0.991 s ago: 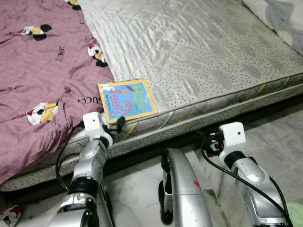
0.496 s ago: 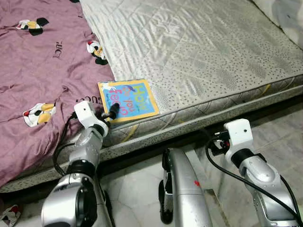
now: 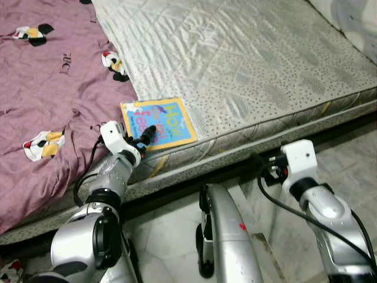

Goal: Clean up the room

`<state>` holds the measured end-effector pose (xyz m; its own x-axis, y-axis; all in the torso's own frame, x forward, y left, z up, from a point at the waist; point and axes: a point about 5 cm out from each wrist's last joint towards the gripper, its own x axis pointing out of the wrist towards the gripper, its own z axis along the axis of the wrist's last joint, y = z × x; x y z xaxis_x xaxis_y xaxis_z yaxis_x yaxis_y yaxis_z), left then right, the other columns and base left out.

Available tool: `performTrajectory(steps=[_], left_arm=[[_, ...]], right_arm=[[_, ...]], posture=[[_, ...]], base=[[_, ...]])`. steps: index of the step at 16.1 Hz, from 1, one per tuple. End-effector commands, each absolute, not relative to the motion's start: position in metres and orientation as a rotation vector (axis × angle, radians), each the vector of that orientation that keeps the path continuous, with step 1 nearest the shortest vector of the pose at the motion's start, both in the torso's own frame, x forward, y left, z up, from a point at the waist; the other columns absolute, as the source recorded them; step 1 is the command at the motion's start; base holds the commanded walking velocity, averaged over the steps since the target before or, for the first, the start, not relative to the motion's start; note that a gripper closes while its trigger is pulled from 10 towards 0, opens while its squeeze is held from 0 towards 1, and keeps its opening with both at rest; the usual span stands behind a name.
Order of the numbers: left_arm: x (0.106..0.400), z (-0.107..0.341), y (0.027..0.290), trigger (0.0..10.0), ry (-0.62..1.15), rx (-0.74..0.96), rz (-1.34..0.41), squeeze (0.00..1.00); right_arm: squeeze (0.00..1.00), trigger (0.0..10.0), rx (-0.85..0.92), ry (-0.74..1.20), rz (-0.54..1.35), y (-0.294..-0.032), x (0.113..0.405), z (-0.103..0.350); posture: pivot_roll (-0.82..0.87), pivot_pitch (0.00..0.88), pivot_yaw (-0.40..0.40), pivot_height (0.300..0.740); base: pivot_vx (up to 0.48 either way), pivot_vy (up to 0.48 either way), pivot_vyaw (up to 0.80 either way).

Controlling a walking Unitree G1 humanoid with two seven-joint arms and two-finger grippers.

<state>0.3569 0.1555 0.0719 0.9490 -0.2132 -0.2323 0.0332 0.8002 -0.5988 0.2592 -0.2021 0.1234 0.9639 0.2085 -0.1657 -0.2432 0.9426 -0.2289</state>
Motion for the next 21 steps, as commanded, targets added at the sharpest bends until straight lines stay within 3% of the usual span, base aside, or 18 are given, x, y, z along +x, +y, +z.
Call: performTrajectory(steps=[1, 7, 15, 21], left_arm=[[0.357, 0.071, 0.156, 0.0, 0.311, -0.644, -0.148, 0.00], [0.355, 0.068, 0.168, 0.0, 0.329, -0.675, -0.105, 0.00], [0.360, 0.076, 0.176, 0.0, 0.277, -0.731, -0.059, 0.00], [0.360, 0.078, 0.179, 0.0, 0.252, -0.706, -0.080, 0.00]], right_arm=[[0.00, 10.0, -0.248, 0.154, 0.217, -0.204, 0.259, 0.119], [0.00, 10.0, -0.205, 0.123, 0.236, -0.193, 0.269, 0.120], [0.00, 10.0, 0.128, 0.210, 0.711, -0.142, 0.260, 0.127], [0.00, 10.0, 0.165, 0.199, 0.714, -0.134, 0.268, 0.130]], posture=[[-0.25, 0.162, -0.080, 0.522], [-0.23, 0.146, -0.066, 0.522], [-0.21, 0.122, -0.051, 0.522], [-0.18, 0.111, -0.028, 0.522]], base=[[0.000, 0.000, 0.00], [0.000, 0.000, 0.00], [0.000, 0.000, 0.00], [0.000, 0.000, 0.00]])
